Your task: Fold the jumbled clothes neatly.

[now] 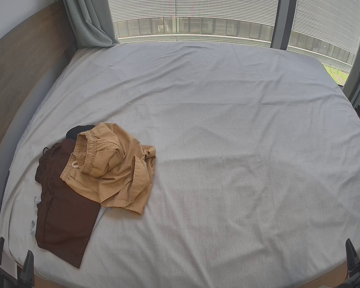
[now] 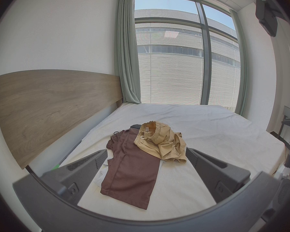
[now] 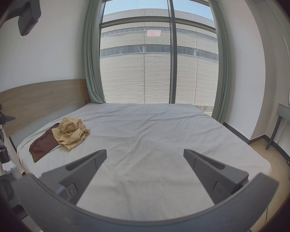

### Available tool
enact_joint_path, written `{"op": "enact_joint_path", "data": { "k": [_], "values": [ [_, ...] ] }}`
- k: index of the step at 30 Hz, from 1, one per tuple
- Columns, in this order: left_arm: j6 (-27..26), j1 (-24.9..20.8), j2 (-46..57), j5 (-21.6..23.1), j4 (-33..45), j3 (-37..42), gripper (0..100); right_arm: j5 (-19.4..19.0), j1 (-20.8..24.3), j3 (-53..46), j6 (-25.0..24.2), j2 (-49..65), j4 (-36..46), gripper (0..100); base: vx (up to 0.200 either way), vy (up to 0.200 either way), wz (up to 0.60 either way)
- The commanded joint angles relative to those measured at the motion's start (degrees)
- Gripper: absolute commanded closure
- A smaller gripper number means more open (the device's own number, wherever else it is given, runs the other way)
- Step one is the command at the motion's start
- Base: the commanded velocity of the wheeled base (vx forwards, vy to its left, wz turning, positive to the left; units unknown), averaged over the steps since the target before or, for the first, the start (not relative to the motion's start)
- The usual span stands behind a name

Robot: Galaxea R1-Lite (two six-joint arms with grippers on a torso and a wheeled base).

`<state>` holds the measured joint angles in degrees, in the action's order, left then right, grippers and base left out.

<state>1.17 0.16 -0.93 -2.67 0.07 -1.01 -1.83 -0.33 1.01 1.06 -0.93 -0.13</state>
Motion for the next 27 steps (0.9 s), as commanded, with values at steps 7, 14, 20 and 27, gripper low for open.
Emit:
{"op": "enact_joint_path", "data": {
  "k": [7, 14, 20, 27],
  "values": [
    [0.4, 0.0, 0.9, -0.1, -0.2, 1.0, 0, 1.4, 0.0, -1.0, -0.6, 0.9, 0.0, 0, 0.0, 0.0, 0.0],
    [0.8, 0.0, 0.9, 0.0, -0.2, 1.0, 0, 1.3, 0.0, -1.0, -0.4, 0.9, 0.0, 0, 0.0, 0.0, 0.0],
    [0.8, 0.0, 0.9, -0.1, -0.2, 1.0, 0, 0.9, 0.0, -1.0, -0.3, 0.9, 0.0, 0, 0.0, 0.0, 0.0],
    [0.7, 0.0, 0.9, -0.1, -0.2, 1.0, 0, 0.9, 0.0, -1.0, -0.3, 0.9, 0.0, 0, 0.0, 0.0, 0.0]
  ]
}}
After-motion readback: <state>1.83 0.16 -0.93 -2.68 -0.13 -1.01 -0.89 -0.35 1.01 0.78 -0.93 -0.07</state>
